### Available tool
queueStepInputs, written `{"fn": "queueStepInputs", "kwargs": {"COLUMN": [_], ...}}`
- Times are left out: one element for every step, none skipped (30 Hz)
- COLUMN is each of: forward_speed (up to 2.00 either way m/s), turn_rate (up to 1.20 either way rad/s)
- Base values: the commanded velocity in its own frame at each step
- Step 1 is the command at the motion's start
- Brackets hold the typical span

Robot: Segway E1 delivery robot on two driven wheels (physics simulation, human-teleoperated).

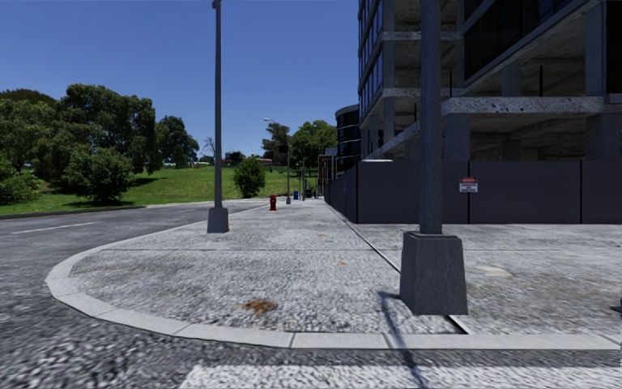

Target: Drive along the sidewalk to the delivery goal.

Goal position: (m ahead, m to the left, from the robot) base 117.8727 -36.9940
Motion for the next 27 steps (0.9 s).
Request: {"fn": "queueStepInputs", "kwargs": {"forward_speed": [2.0, 2.0, 2.0, 2.0, 2.0, 2.0, 2.0, 2.0, 2.0, 2.0, 2.0, 2.0, 1.94, 1.89, 1.89, 1.8, 1.67, 1.6, 1.56, 1.56, 1.54, 1.5, 1.48, 1.48, 1.48, 1.48, 1.48], "turn_rate": [0.0, 0.0, 0.0, 0.0, 0.0, 0.0, 0.0, 0.0, 0.0, 0.0, 0.0, 0.0, 0.0, 0.0, 0.0, 0.0, 0.0, 0.0, 0.0, 0.0, 0.0, 0.0, 0.0, 0.0, 0.0, 0.0, 0.0]}}
